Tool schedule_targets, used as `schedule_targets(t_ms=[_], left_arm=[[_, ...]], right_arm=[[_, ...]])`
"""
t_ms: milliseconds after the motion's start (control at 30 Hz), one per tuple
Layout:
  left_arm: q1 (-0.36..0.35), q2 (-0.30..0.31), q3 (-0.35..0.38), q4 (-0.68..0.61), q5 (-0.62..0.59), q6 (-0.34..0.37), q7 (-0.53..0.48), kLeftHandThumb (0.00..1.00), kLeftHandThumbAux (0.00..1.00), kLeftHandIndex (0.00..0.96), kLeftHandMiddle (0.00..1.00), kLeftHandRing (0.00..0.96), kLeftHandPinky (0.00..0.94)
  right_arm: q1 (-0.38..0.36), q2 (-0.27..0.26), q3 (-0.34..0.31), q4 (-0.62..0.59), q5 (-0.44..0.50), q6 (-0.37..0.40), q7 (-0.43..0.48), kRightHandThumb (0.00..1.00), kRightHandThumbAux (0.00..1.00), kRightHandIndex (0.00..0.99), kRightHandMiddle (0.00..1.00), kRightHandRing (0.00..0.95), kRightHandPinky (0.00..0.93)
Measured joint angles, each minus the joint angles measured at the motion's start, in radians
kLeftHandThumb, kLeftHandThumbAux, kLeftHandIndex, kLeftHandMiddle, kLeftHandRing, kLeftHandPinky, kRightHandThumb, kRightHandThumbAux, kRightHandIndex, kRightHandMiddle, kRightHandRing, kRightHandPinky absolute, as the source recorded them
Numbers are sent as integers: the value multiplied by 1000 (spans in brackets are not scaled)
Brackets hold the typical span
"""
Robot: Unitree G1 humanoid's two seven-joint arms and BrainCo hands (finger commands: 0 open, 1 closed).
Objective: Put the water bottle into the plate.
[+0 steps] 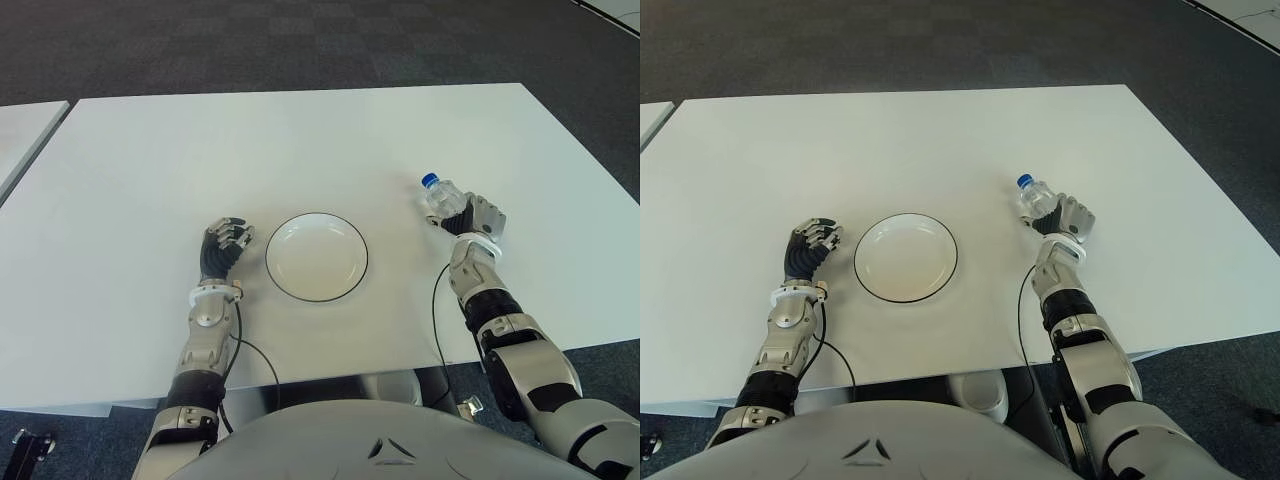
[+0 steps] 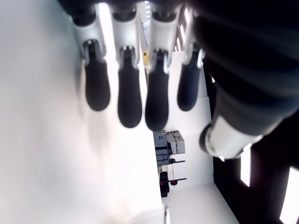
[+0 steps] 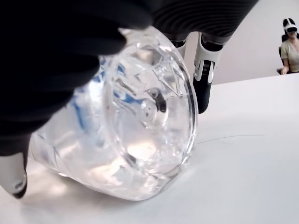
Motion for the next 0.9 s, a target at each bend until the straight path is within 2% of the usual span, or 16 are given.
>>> schedule_targets(t_ms=[67, 333, 633, 900], left_arm=[[-1, 0, 2, 0, -1, 1, 0, 707, 717, 429, 563, 559, 528], [-2, 0, 6, 1, -2, 3, 0, 707, 717, 429, 569, 564, 529], [-6, -1, 8, 1, -3, 5, 1, 707, 717, 429, 567, 561, 525], [-10, -6, 16, 1, -9, 8, 4, 707, 716, 429, 566, 553, 517]], right_arm=[[0, 2, -10, 7, 19, -22, -16, 687, 703, 425, 603, 609, 637], [-1, -1, -21, 20, 60, -64, -27, 707, 721, 433, 709, 719, 738], [-1, -5, -22, 20, 77, -72, -28, 706, 725, 433, 769, 775, 798], [15, -5, -37, 9, 119, -126, -44, 703, 727, 436, 807, 809, 827]])
